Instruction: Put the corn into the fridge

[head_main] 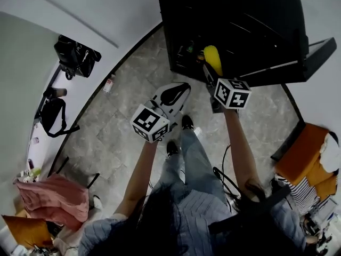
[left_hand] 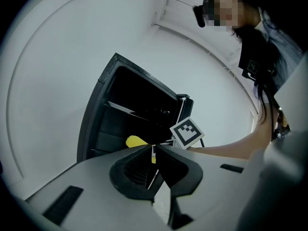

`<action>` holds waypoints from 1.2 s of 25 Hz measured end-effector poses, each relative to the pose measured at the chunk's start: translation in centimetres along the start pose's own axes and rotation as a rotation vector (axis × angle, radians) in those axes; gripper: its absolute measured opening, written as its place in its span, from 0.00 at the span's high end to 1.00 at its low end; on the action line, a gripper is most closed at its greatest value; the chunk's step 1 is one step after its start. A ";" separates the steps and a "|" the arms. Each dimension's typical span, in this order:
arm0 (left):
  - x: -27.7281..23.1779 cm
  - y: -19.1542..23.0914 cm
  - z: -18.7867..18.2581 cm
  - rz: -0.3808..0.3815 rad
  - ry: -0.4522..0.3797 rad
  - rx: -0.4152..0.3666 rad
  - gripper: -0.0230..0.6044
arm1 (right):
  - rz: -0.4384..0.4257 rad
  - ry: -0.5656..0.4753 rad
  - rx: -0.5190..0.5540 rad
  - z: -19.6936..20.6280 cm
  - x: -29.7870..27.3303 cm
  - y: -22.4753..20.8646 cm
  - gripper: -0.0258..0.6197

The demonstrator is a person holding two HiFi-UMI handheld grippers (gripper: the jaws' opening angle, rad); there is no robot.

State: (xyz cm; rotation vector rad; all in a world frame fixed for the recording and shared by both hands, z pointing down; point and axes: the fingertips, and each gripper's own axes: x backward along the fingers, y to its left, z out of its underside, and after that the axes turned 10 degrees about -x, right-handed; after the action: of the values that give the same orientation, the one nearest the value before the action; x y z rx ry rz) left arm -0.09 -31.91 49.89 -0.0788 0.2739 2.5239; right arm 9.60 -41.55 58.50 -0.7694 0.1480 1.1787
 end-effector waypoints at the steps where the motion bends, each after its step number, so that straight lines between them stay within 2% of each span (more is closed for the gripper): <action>1: -0.2 0.1 0.2 0.002 0.003 0.001 0.94 | 0.005 0.002 0.009 -0.1 -0.6 -0.4 0.57; 7: -0.5 1.1 1.2 -0.001 0.005 0.014 0.94 | 0.026 0.026 0.109 -1.1 -4.4 -1.6 0.57; 13: -1.1 1.1 2.8 0.012 0.036 0.015 0.94 | 0.078 0.059 0.153 -2.0 -7.6 -4.2 0.57; 19: -1.3 1.3 3.8 0.014 0.052 0.020 0.94 | 0.113 0.082 0.289 -2.9 -10.6 -6.1 0.57; 30: -1.9 1.5 4.4 0.018 0.033 0.027 0.94 | 0.123 0.122 0.367 -3.9 -14.1 -7.6 0.57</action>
State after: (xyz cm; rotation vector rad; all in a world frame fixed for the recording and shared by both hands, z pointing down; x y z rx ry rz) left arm 0.63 -33.24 54.68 -0.1080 0.3227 2.5379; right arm 11.56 -56.07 65.98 -0.5124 0.5048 1.1769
